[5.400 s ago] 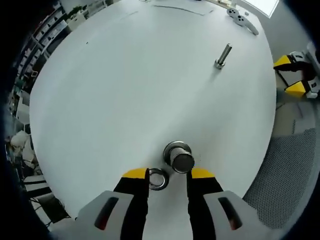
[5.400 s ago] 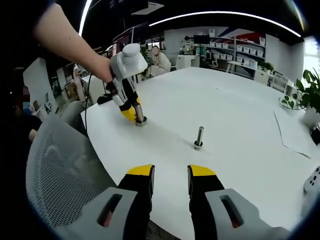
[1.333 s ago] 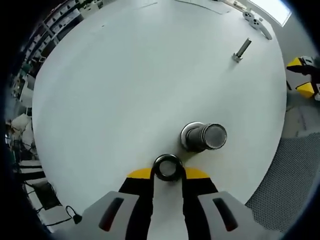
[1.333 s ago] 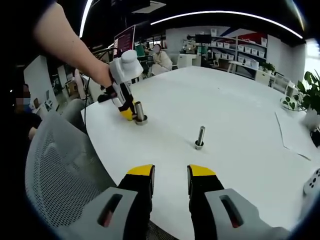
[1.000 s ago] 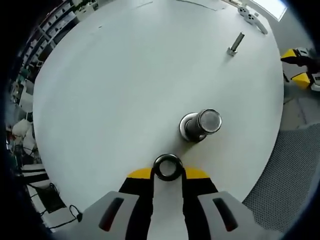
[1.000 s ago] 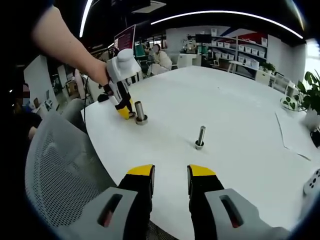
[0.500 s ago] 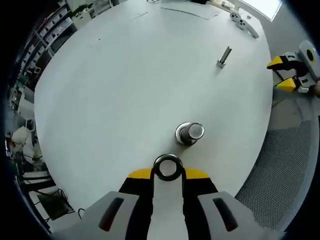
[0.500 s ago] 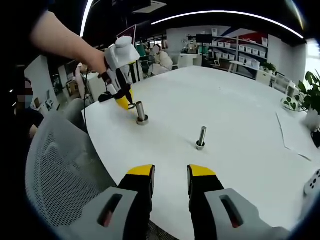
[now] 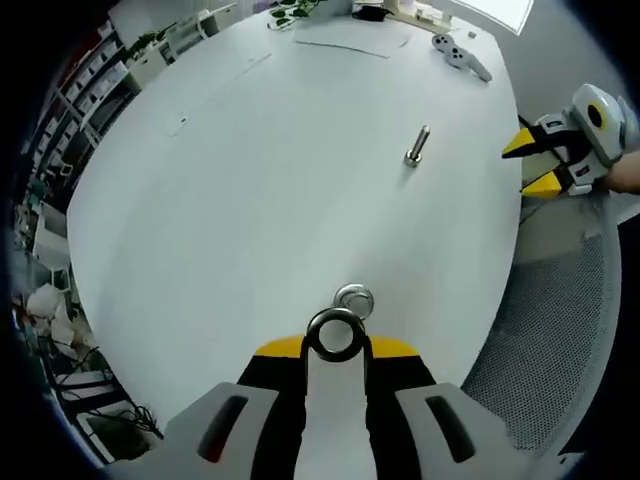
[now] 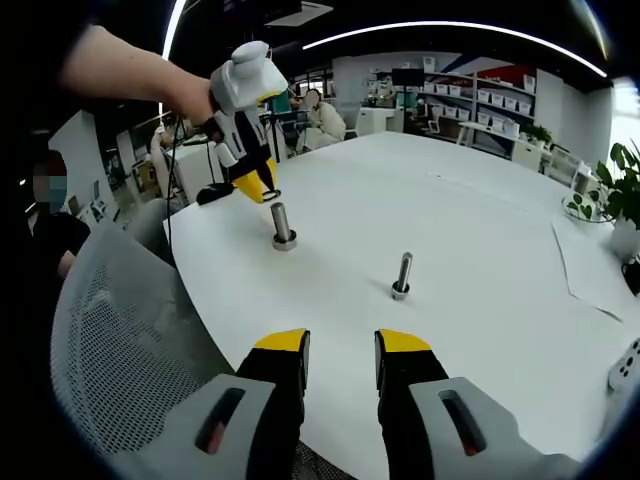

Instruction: Place the washer onto the threaded stud by aligning its center hole with the stud, sliding it down to the base, and recovering from edge contact or off-axis alignment until the washer reaches the visible bottom stop.

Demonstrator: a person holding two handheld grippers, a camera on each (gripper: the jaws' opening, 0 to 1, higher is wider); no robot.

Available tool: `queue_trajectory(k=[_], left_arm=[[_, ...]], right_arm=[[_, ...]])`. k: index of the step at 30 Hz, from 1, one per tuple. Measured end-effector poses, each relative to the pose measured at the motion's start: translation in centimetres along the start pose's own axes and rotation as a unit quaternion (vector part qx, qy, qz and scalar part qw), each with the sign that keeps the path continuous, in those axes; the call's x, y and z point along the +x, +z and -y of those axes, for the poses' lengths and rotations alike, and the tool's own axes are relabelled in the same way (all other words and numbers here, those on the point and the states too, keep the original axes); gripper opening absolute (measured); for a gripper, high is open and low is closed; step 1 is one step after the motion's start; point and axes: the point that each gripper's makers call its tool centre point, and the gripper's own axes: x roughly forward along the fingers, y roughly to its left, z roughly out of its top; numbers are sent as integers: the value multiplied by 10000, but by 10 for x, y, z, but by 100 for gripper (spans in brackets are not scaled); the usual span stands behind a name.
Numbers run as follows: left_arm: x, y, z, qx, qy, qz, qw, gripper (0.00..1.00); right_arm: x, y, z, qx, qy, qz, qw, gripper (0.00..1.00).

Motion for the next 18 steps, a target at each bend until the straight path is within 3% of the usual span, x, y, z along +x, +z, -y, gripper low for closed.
queue_trajectory(k=[18], left_arm=[[12,12,15,310,-171,-179,9992,19]], right_arm=[[0,0,1,17,-26,8,10000,29]])
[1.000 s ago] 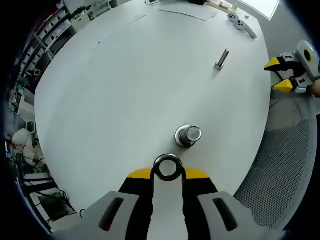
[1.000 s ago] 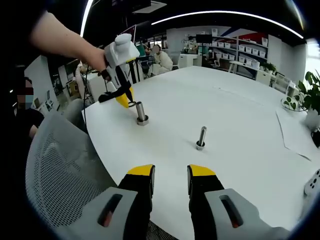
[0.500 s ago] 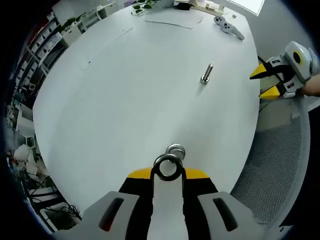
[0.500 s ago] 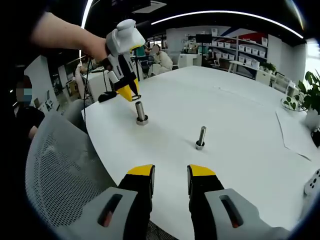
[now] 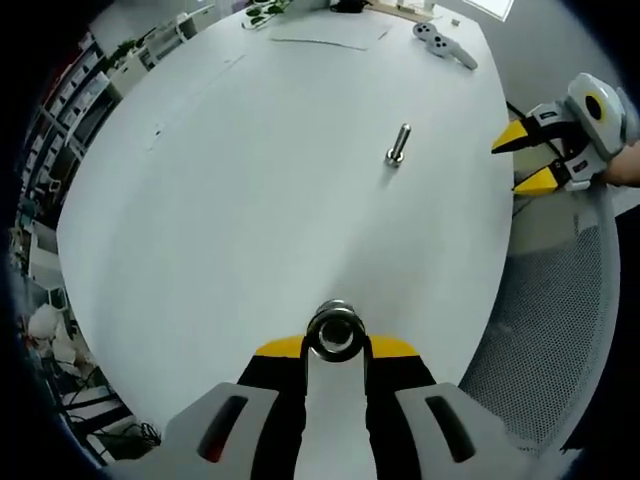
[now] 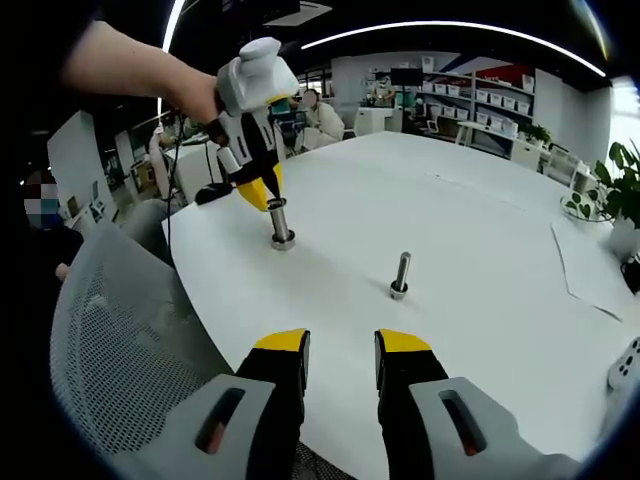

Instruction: Place the washer onto the threaded stud by aligning its center hole with the stud, sliding it down to the base, and recovering from edge contact or off-axis alignment until the washer reaches the visible bottom stop.

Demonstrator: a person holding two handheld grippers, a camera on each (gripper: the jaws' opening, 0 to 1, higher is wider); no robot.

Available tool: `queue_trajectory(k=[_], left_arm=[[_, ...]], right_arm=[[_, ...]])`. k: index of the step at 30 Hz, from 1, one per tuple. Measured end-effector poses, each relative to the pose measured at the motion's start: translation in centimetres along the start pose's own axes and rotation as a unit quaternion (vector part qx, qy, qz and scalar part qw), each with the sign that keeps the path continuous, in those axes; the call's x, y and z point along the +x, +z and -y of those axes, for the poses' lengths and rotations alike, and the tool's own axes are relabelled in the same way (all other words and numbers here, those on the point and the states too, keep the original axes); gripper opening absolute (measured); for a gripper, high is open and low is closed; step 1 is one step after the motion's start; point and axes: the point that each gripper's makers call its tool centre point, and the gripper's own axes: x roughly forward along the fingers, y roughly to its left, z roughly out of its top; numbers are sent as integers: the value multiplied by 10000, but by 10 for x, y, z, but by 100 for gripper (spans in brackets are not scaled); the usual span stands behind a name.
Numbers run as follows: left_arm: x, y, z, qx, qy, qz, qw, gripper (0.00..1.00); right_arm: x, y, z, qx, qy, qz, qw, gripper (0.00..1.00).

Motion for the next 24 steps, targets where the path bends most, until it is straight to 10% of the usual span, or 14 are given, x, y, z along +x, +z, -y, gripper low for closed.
queue_trajectory(k=[24], left_arm=[[39,-7,-2,112,-31,-286,9995,19]], right_arm=[[0,-2,2,19,-56,-43,10000,28]])
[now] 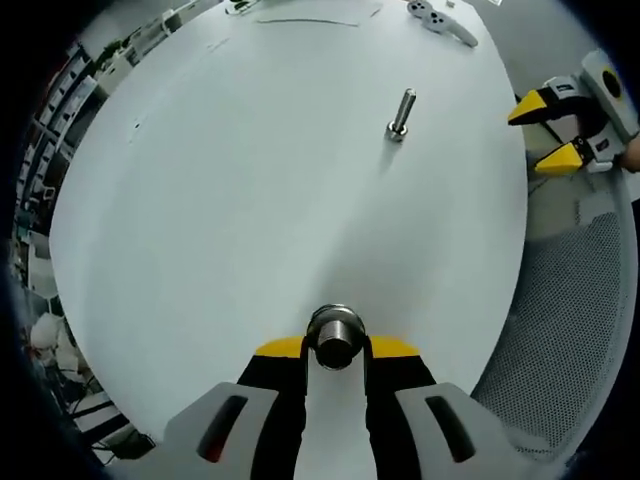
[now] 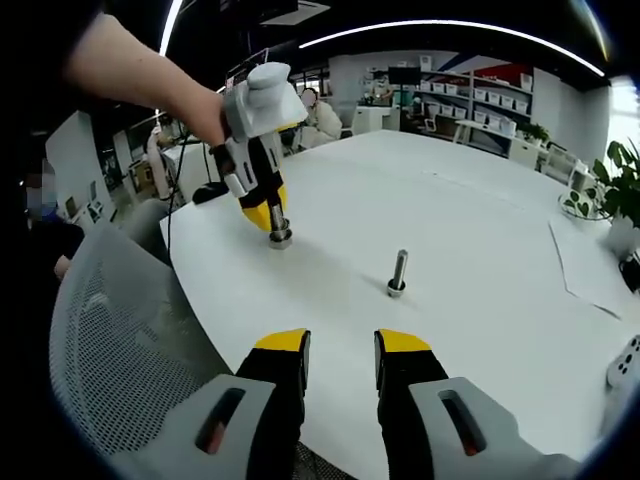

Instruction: Place the washer onto the threaded stud by aligning its center hole with the stud, sliding it down to the base, and recovering from edge contact or off-axis alignment until the washer reaches the visible bottom stop.

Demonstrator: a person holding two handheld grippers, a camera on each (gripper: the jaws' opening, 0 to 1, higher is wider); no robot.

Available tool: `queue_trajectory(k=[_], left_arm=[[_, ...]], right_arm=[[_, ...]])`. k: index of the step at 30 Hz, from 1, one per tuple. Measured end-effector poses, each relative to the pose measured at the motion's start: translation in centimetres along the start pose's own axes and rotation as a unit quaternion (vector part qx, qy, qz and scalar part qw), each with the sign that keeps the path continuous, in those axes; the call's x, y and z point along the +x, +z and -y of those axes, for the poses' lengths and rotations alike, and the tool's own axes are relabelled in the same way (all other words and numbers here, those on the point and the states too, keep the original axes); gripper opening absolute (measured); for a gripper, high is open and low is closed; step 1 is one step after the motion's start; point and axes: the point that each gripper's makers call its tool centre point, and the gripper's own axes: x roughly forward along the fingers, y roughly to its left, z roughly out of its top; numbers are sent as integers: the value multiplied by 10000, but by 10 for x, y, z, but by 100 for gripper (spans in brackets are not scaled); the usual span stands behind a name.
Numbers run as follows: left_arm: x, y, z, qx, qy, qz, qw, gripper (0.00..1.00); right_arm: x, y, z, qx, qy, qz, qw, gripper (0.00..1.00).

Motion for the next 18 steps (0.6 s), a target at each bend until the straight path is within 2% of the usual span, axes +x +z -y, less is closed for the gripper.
queue_trajectory(k=[4,18], left_arm=[[7,-2,-1,-33,-8,-50,10000,19],[10,-2,0,-130,24,-52,9999,19]], right_arm=[[0,0,1,8,-17,7,10000,28],[1,-1,0,-11,-10,-36,10000,28]])
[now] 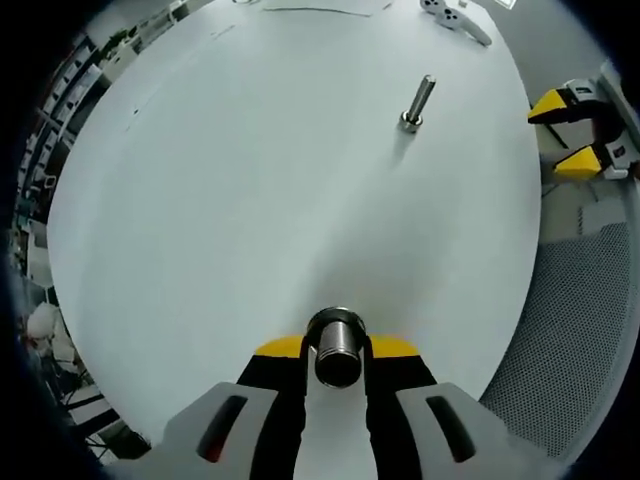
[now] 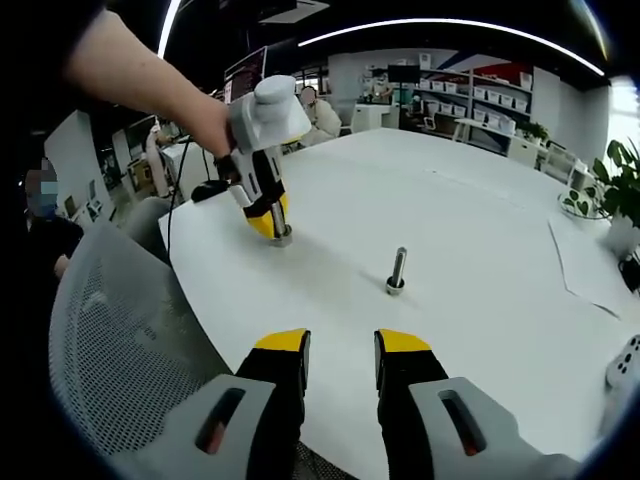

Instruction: Place the washer onto the threaded stud by aligning its center hole with the stud, sliding it down to the base, and recovering from edge contact or off-axis alignment until the washer reaches the visible bottom stop.

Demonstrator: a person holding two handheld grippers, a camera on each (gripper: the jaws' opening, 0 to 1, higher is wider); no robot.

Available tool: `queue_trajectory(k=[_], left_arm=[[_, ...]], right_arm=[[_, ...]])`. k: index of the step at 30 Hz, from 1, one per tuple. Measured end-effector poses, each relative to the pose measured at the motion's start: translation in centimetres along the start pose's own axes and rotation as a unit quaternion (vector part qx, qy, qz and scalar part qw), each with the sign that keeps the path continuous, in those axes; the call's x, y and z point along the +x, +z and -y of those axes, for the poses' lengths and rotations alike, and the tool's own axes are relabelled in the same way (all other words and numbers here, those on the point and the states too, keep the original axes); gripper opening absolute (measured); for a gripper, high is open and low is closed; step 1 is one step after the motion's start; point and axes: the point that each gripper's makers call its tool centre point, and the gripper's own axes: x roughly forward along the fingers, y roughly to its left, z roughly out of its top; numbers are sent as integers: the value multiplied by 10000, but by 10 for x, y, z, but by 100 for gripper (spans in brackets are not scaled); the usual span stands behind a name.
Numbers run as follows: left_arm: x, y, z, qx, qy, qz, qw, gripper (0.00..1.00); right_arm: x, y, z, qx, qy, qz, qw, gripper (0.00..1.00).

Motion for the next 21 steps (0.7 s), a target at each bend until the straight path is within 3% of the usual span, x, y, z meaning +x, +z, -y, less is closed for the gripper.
queue_trajectory(k=[2,5,21], left_arm=[[-1,0,0,-40,-2,34,10000,20],[-1,-1,3,-437,-122,49,9990,21],[-6,0,-2,-696,-7,337,9970,28]], right_arm=[[0,0,-1,-16,10,-5,10000,28],[0,0,-1,-19,14,-16,10000,28],[1,-1,-1,-6,27,-25,10000,29]])
